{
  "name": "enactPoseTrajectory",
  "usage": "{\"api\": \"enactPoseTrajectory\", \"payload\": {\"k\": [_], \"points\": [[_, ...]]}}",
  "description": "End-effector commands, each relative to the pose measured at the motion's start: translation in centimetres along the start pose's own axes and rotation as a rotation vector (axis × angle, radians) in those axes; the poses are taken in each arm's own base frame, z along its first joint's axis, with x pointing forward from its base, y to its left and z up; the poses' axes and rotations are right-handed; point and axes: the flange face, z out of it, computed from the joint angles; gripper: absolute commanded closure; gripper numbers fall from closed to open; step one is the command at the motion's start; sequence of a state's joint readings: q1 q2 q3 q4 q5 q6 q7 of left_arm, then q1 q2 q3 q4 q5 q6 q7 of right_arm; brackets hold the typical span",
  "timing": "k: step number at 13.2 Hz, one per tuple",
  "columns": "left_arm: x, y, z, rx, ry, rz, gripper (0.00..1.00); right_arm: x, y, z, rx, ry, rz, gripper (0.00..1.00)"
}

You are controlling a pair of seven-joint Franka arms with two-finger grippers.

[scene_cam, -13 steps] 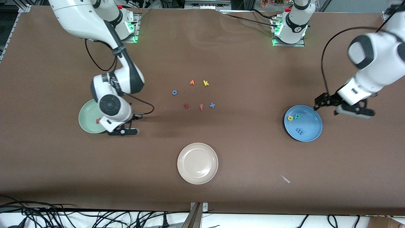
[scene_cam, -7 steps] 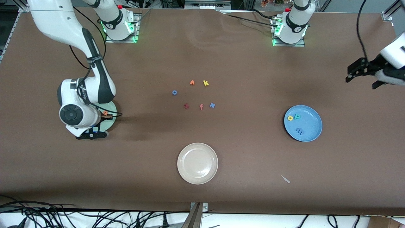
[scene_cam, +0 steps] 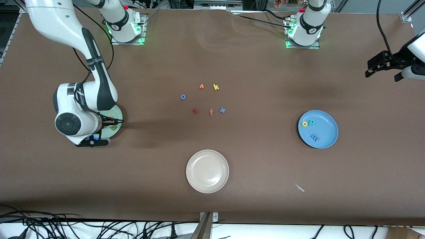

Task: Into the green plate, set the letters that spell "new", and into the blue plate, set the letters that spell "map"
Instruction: 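Drop the c on the green plate while the left gripper returns to rest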

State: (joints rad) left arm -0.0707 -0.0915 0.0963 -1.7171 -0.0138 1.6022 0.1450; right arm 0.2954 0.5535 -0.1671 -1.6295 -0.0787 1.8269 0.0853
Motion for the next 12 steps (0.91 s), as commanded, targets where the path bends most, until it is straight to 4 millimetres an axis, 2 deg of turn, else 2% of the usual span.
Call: {"api": "enactPoseTrajectory", "payload": {"k": [1,4,6,8,10,12], "points": [[0.6,-0.2,-0.6,0.034,-0.015,-0.018,0.00,-1.1,-4.1,-3.1,-0.005,-0.049,-0.042,0.00],[0.6,0.0,-0.7,0.034,-0.013,-0.016,0.00,-2.8,-5.1,-7.6,0.012,-0.059,-0.058,0.00],[0.6,0.0,-0.7,0.036,-0.012,-0.013,0.00,-3.6,-4.3,-9.5,0.030,-0.041,-0.060,0.00],[0.6,-0.1,-0.7,0.035,-0.014,-0.015,0.00,-6.1,-4.5,-13.5,0.042,-0.002,-0.086,0.00],[0.8,-0.3,-0.3,0.037,-0.020,-0.016,0.00,-8.5,-4.7,-16.5,0.047,0.016,-0.066,0.00],[0.8,-0.3,-0.4,0.037,-0.018,-0.016,0.00,-11.3,-2.1,-19.9,0.079,0.068,-0.045,0.00]]}}
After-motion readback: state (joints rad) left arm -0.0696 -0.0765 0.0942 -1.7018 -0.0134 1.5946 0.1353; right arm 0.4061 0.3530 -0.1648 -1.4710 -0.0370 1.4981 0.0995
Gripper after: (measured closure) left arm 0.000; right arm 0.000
